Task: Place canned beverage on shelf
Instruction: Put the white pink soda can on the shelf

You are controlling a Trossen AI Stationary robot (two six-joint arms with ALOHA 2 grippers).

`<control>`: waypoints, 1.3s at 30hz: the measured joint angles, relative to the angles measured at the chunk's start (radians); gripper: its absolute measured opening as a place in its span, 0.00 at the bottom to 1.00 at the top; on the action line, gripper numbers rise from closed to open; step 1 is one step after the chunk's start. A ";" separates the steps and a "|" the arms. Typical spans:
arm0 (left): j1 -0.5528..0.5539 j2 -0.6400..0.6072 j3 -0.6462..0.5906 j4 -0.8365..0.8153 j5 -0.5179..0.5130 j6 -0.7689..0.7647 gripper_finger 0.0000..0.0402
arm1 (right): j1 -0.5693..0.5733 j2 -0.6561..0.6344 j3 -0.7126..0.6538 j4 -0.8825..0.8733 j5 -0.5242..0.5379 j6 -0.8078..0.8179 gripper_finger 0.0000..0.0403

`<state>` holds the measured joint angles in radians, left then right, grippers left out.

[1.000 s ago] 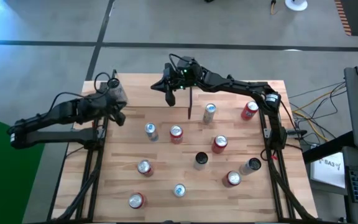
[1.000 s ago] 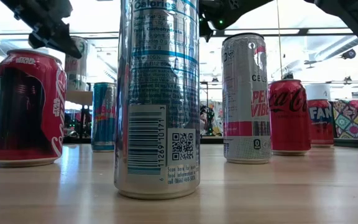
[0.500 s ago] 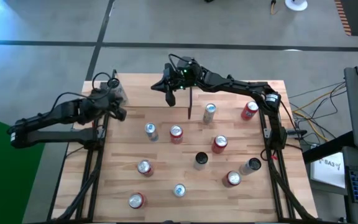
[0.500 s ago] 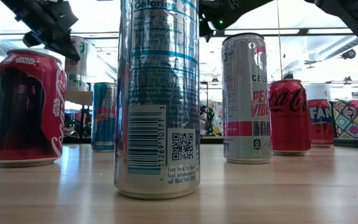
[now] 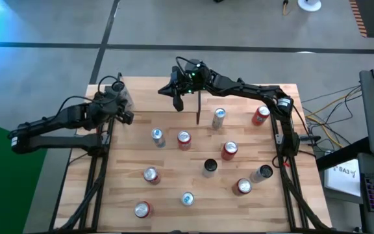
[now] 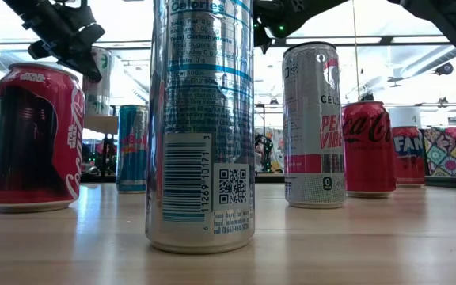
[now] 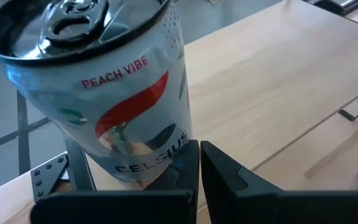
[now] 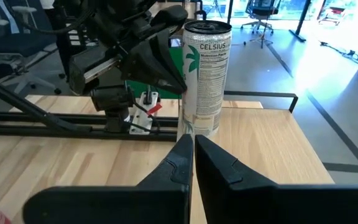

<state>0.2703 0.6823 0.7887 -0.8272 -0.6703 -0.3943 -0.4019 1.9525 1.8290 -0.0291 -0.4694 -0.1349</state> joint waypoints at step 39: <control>0.001 0.002 0.134 -0.258 0.098 -0.013 0.00 | 0.000 0.000 0.000 -0.018 0.000 -0.014 0.02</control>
<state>0.2716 0.6839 0.9226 -1.0849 -0.5725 -0.4076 -0.4019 1.9522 1.8290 -0.0475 -0.4698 -0.1493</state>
